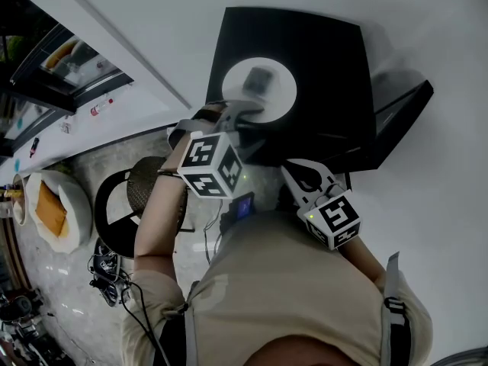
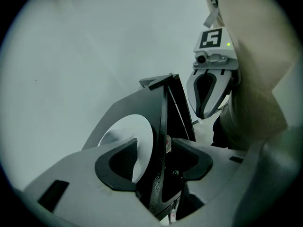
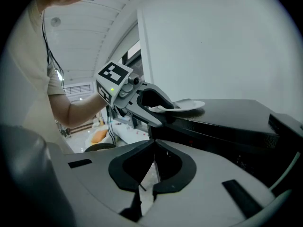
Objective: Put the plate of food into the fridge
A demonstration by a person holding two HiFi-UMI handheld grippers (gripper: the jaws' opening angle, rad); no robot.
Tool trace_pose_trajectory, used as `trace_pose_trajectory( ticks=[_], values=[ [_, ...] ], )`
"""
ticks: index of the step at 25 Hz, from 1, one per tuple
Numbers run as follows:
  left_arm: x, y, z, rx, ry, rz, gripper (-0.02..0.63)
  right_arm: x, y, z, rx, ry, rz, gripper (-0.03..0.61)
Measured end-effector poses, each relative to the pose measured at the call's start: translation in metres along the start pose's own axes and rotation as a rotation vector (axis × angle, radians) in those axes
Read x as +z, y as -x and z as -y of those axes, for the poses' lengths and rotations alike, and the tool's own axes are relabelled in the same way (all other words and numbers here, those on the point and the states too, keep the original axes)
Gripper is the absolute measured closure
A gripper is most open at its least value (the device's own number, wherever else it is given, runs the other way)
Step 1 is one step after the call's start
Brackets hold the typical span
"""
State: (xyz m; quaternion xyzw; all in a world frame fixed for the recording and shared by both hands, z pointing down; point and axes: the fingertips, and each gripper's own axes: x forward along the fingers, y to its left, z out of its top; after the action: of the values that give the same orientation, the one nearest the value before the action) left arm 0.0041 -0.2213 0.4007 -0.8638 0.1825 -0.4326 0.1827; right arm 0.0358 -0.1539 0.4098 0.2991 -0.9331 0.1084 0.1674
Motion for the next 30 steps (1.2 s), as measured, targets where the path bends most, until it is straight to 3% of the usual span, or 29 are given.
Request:
trace_pose_trajectory(
  ticks=[3, 6, 18, 24, 30],
  values=[
    [-0.004, 0.0, -0.003, 0.058, -0.072, -0.053, 0.383, 0.0, 0.002, -0.002, 0.002, 0.001, 0.001, 0.557],
    [-0.01, 0.002, -0.01, 0.11, -0.07, -0.075, 0.383, -0.001, 0.003, -0.002, 0.0, -0.005, -0.003, 0.557],
    [-0.008, -0.001, -0.006, 0.101, -0.115, -0.114, 0.404, 0.0, 0.003, -0.005, 0.007, -0.007, -0.009, 0.557],
    [-0.007, 0.007, -0.005, 0.136, -0.058, -0.068, 0.463, -0.003, 0.004, -0.006, 0.012, -0.032, -0.014, 0.557],
    [-0.006, 0.015, -0.005, 0.188, 0.021, 0.008, 0.503, -0.009, 0.002, 0.001, 0.026, -0.125, -0.021, 0.557]
  ],
)
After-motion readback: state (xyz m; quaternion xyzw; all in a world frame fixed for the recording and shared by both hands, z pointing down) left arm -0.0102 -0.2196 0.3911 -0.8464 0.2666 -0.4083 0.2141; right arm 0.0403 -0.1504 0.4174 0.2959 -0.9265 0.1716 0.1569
